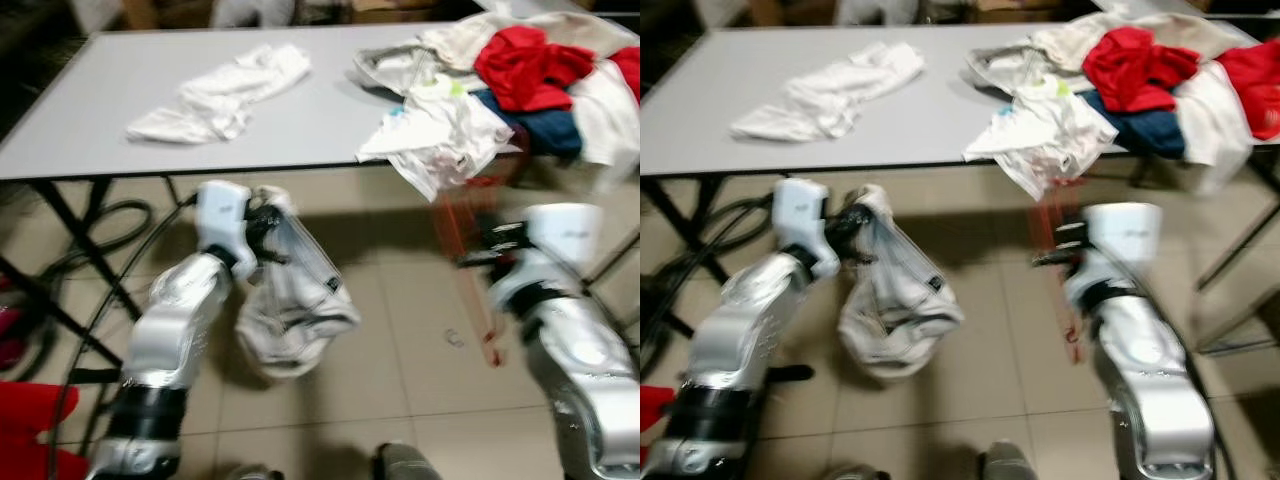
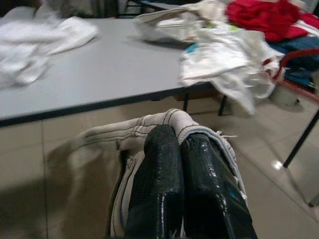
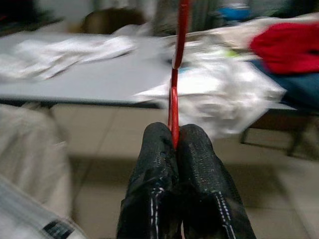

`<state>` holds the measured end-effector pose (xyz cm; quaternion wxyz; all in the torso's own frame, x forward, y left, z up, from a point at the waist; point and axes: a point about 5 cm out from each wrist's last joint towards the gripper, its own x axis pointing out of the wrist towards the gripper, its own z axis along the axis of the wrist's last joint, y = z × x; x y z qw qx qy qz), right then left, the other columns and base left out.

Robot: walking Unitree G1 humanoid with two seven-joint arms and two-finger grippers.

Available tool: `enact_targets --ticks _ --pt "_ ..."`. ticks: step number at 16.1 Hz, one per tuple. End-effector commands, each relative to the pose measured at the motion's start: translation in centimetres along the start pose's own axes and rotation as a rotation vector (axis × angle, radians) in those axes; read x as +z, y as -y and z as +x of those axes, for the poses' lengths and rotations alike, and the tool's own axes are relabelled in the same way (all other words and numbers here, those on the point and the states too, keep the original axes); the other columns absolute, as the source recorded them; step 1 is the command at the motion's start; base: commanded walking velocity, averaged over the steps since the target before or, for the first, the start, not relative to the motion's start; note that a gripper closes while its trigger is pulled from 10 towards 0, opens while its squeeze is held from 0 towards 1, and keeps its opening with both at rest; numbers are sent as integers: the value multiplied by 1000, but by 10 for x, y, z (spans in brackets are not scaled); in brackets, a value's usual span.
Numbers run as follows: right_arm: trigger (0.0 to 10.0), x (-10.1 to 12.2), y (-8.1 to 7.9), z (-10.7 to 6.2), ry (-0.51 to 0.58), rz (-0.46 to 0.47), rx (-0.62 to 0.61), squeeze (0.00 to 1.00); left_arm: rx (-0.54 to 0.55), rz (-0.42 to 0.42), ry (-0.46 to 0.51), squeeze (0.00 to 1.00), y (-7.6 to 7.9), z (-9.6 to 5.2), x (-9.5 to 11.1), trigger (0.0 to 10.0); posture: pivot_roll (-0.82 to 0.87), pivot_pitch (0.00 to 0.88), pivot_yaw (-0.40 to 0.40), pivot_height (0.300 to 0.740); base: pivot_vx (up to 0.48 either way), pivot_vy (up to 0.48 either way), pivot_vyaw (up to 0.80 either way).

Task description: Hang hanger

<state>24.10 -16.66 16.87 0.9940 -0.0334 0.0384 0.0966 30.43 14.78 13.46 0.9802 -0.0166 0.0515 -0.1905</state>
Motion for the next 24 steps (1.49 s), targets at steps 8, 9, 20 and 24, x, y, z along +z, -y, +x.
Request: enact_targets --ticks 8,9,20,24 --pt "10000 3 4 0 25 -55 128 0 35 1 158 0 -2 2 34 10000 -129 0 0 740 203 0 0" --pt "10000 2 6 -1 26 -72 115 0 30 -3 160 0 -1 2 34 10000 -129 0 0 740 341 0 0" --pt "10000 13 10 -7 119 -58 101 0 -46 -46 195 0 10 4 39 10000 -149 0 6 740 335 0 218" --pt "10000 15 11 -8 143 -44 94 0 -286 -112 288 0 38 8 61 10000 -158 0 9 740 334 0 0"
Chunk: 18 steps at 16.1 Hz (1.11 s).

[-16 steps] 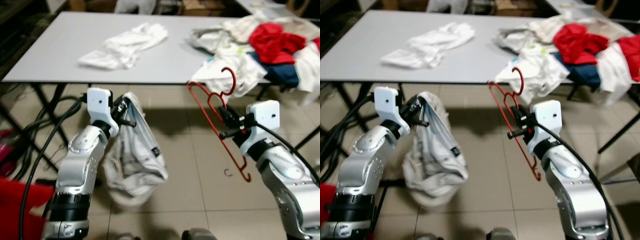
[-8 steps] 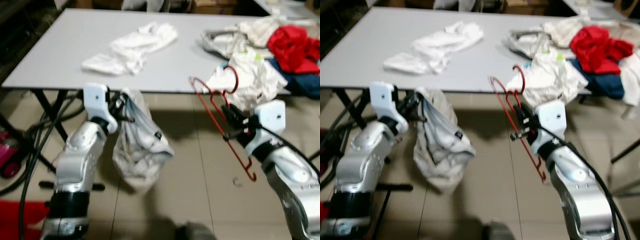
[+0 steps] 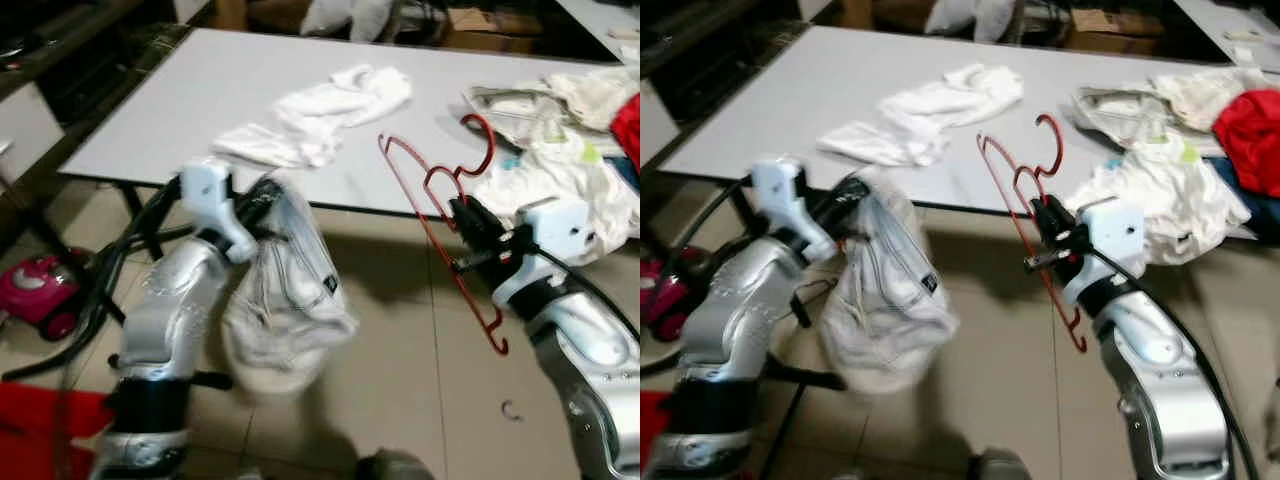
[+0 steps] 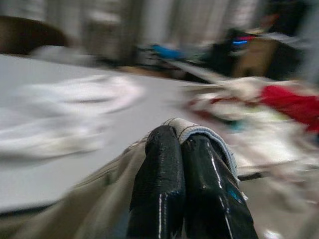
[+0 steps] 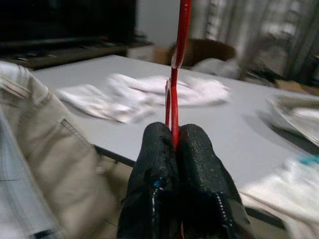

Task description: Hang hanger

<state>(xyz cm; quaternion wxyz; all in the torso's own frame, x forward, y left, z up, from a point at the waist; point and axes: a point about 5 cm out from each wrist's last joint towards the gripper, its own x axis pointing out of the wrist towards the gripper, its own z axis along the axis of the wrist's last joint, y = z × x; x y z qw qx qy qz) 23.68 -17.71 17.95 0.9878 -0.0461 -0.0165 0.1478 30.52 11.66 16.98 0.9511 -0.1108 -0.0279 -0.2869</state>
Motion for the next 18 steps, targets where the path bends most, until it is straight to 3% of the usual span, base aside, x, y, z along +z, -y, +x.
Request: enact_targets --ticks 1,4,7,11,16,18 --pt "10000 6 1 -1 34 -5 -6 0 -98 34 101 0 13 7 27 10000 -158 0 9 740 334 0 0" --pt "10000 5 4 -3 23 6 -35 0 -157 27 130 0 16 20 39 10000 -172 0 21 740 333 0 0" --pt "10000 4 6 -5 17 3 -48 0 -141 12 144 0 14 22 41 10000 -181 0 29 740 335 0 -800" --pt "10000 8 5 -6 43 -1 -40 0 -142 -9 184 0 12 26 51 10000 -183 0 26 740 335 0 0" --pt "10000 9 1 -4 40 -3 5 0 -65 -2 165 0 1 21 44 10000 -180 0 17 740 335 0 0" --pt "10000 8 2 -4 12 -97 16 0 -21 3 155 0 -5 16 41 10000 -168 0 -8 740 334 0 400"
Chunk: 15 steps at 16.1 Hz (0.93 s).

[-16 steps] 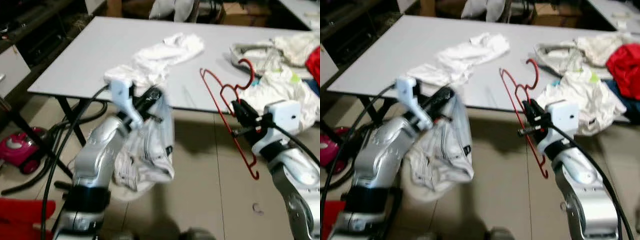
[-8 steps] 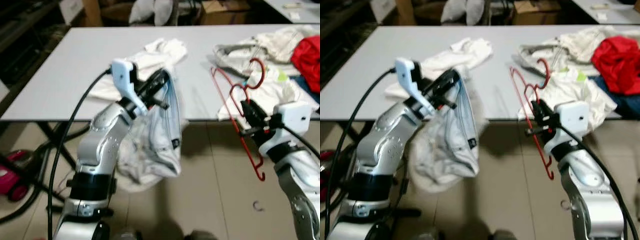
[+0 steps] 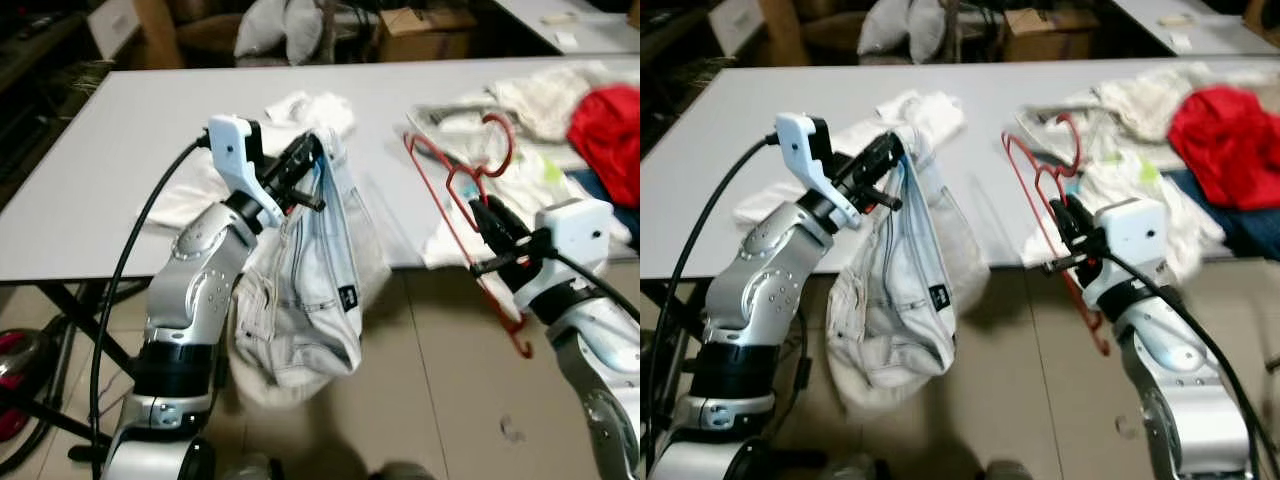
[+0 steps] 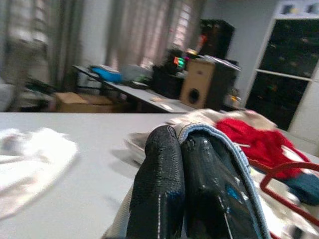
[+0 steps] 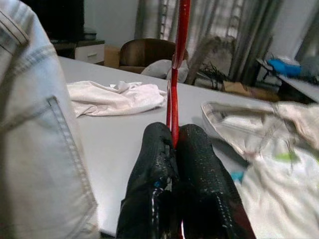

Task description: Hang hanger

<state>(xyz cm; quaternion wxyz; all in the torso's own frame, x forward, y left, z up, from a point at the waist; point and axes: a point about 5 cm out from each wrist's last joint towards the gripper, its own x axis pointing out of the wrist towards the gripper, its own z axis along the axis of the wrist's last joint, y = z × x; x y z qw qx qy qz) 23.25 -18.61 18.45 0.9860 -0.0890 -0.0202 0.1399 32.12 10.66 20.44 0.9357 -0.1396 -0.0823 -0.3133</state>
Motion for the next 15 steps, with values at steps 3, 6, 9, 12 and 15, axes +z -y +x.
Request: enact_targets --ticks 3,6,9,12,15 --pt "10000 4 -5 5 29 48 33 0 57 46 39 0 -10 -10 10 10000 -150 0 -34 740 336 0 533" --pt "10000 4 -5 7 28 54 24 0 33 51 25 0 -7 -4 8 10000 -146 0 -32 740 335 0 0" --pt "10000 3 -5 6 37 69 -13 0 -60 42 76 0 -6 40 28 10000 -167 0 5 740 334 0 0" --pt "10000 4 -1 4 52 79 -56 0 -122 167 308 0 0 99 132 10000 -172 0 17 740 346 0 0" --pt "10000 6 2 2 65 77 -80 0 -189 251 798 0 41 87 292 10000 -182 0 45 740 310 0 0"
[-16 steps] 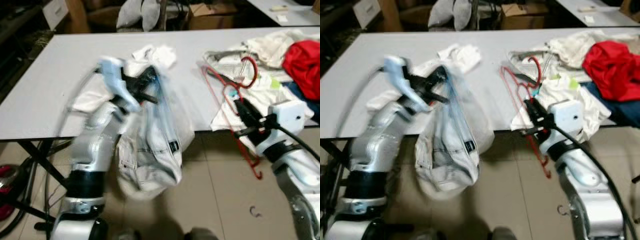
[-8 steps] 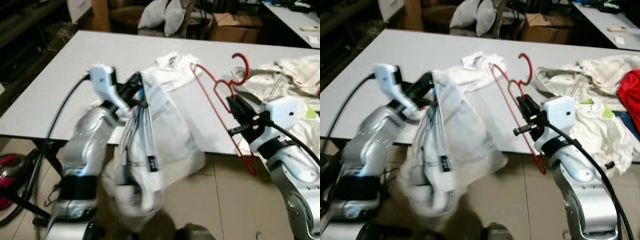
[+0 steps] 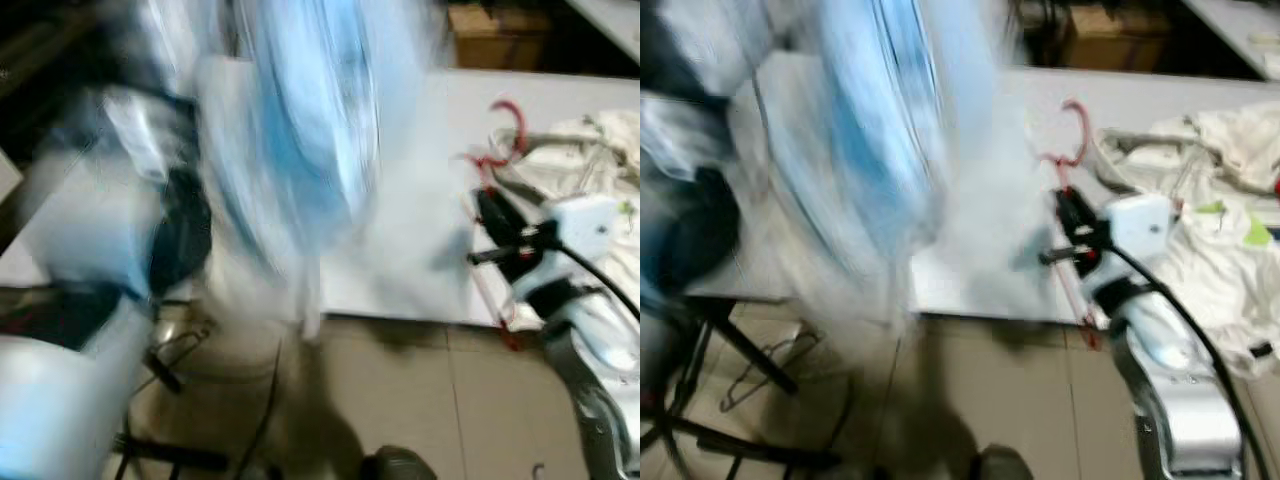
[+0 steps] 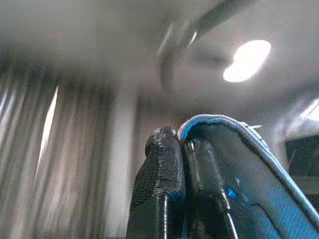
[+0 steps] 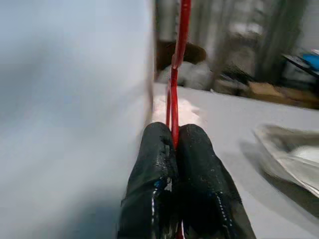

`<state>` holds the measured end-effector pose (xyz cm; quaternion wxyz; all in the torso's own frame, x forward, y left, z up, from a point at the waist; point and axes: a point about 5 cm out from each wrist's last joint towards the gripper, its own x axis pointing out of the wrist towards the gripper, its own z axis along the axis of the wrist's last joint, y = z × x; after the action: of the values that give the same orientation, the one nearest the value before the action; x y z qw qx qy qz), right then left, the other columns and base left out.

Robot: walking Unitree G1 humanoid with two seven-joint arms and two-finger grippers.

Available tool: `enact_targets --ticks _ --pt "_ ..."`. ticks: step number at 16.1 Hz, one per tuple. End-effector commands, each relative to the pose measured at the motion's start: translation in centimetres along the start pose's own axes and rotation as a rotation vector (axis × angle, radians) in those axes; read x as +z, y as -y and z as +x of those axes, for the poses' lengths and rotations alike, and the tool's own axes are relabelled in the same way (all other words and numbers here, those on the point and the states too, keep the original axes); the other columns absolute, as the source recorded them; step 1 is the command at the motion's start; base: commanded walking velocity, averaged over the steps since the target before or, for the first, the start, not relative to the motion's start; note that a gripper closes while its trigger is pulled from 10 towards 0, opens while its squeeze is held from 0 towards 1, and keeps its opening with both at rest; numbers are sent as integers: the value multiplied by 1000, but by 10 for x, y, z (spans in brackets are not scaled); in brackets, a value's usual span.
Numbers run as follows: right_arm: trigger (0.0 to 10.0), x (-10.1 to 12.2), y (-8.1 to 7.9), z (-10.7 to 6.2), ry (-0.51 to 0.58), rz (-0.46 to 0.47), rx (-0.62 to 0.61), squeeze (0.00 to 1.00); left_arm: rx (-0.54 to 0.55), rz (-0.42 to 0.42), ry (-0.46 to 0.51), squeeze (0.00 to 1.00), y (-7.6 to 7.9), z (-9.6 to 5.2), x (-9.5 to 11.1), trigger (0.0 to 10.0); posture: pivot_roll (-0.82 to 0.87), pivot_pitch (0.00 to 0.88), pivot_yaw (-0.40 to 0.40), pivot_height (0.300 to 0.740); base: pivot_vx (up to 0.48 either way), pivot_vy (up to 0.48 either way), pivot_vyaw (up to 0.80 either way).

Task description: Hang hanger

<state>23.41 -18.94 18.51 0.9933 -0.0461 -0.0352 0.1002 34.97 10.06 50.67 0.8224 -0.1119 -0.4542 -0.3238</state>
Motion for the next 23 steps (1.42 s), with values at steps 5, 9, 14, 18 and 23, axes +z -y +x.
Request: enact_targets --ticks 5,9,14,18,23 --pt "10000 4 -10 3 28 13 28 0 116 221 -496 0 -35 -109 -118 10000 -175 0 24 740 278 0 0" --pt "10000 4 -12 3 25 15 48 0 53 287 -927 0 -25 -222 -188 10000 -169 0 10 740 0 0 0" --pt "10000 4 -11 1 23 11 50 0 -181 141 -1188 1000 -26 -281 -191 10000 -171 0 7 740 0 0 0" --pt "10000 3 -9 1 23 8 44 0 -376 -70 -1118 1000 -47 -255 -131 10000 -169 0 13 740 0 0 0" --pt "10000 3 -1 -3 -7 -46 65 0 -74 -128 -792 0 -66 -241 -86 10000 -168 0 25 740 0 0 0"
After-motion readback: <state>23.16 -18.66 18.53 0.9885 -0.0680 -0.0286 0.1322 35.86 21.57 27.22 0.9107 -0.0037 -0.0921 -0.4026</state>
